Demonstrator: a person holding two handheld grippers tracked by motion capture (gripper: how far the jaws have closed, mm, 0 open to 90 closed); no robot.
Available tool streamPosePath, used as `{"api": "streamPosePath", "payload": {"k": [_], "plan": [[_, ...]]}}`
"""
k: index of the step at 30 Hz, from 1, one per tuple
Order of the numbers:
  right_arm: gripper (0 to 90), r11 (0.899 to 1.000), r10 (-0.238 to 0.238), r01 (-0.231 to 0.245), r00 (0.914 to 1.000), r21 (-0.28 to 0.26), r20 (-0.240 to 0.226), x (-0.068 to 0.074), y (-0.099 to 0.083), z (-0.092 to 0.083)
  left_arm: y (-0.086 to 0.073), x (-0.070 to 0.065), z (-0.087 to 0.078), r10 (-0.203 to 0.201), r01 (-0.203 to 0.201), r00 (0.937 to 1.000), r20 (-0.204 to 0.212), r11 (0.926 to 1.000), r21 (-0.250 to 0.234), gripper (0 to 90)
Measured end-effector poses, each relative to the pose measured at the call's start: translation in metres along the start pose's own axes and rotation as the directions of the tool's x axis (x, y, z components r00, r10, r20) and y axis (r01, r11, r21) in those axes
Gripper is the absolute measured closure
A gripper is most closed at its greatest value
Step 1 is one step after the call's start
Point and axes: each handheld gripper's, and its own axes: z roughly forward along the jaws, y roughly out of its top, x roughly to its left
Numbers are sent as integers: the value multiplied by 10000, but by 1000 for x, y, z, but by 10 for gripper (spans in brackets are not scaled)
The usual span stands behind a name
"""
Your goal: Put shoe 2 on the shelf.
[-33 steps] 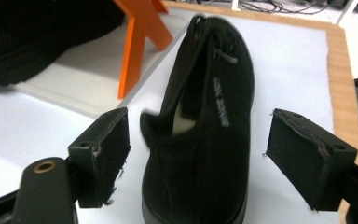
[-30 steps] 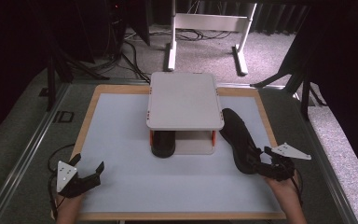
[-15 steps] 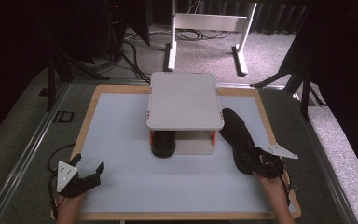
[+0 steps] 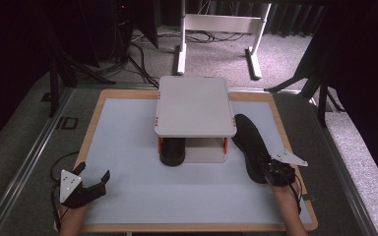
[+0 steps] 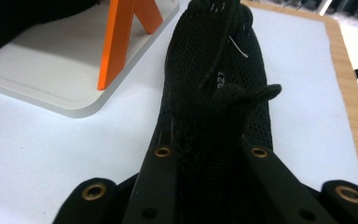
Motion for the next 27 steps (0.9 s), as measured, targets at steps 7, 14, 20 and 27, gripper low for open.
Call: {"api": "streamPosePath", "payload": {"k": [7,14,20,27], "plan": [[855,9970,234,-231,9997,-737,27,-5,8,-16,0,0,0,-5,5,10000,-3,10000,-1,106],[855,9951,213,-208,9998,-964,38,-10,9,-34,0,0,0,21,-21,10000,-4,10000,12,106],[854,9941,-52,62,9999,-1084,89,-7,6,-50,0,-1,0,40,-40,10000,-18,10000,21,106],[855,9913,-305,297,9995,-1286,-40,-1,5,-69,0,-1,0,82,-81,10000,-31,10000,58,106]]}}
